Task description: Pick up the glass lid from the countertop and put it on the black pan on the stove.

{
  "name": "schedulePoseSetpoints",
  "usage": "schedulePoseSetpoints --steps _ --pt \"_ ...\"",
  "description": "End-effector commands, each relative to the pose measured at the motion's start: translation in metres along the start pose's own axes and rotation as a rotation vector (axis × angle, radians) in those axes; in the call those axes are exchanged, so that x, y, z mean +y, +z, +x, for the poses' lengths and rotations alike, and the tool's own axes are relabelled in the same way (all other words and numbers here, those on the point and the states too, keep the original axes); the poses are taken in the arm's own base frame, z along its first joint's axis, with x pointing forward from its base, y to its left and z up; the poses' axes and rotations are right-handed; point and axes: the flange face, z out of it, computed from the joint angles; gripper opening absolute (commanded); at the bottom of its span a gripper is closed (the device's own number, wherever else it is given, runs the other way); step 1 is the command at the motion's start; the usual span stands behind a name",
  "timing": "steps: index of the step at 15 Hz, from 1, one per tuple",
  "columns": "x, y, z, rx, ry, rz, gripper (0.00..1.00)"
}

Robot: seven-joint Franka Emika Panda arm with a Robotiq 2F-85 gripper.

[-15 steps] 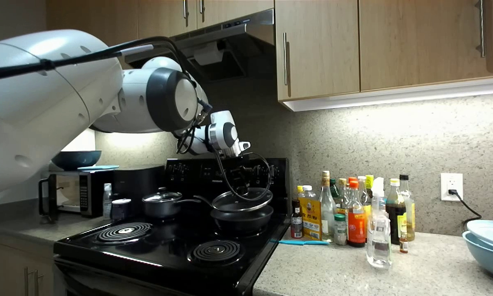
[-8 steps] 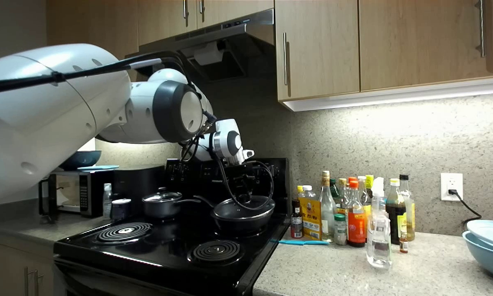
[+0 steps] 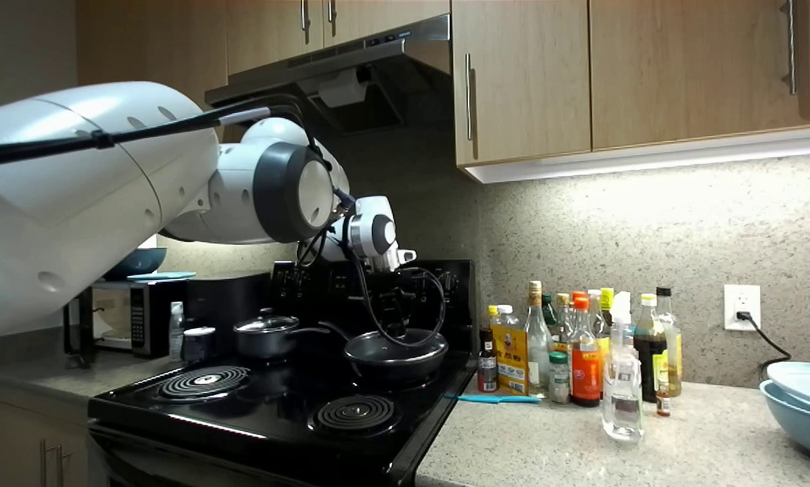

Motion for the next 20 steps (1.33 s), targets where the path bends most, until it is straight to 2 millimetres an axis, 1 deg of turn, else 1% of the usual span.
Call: schedulePoseSetpoints --steps 1,4,7,8,9,12,13,15,20 --pt "-0.015 -0.01 -0.001 -0.078 -0.034 0.02 0.23" --pt "-0.021 -0.009 -0.003 -0.127 -0.027 0.023 0.23" --pt "-0.019 -0.007 -0.001 -0.127 -0.011 0.002 0.23" --pt "-0.017 -0.007 0.0 -0.117 -0.012 -0.011 0.73" --pt "-0.016 -0.008 0.001 -0.113 -0.011 -0.016 0.74" --pt "-0.011 -0.016 0.003 -0.098 0.009 -0.032 0.93" --pt "-0.01 -0.02 0.004 -0.095 0.017 -0.04 0.98" --pt "-0.01 -0.034 0.007 -0.073 0.034 -0.061 1.0" --pt "-0.018 -0.084 0.024 0.1 0.088 -0.166 1.0"
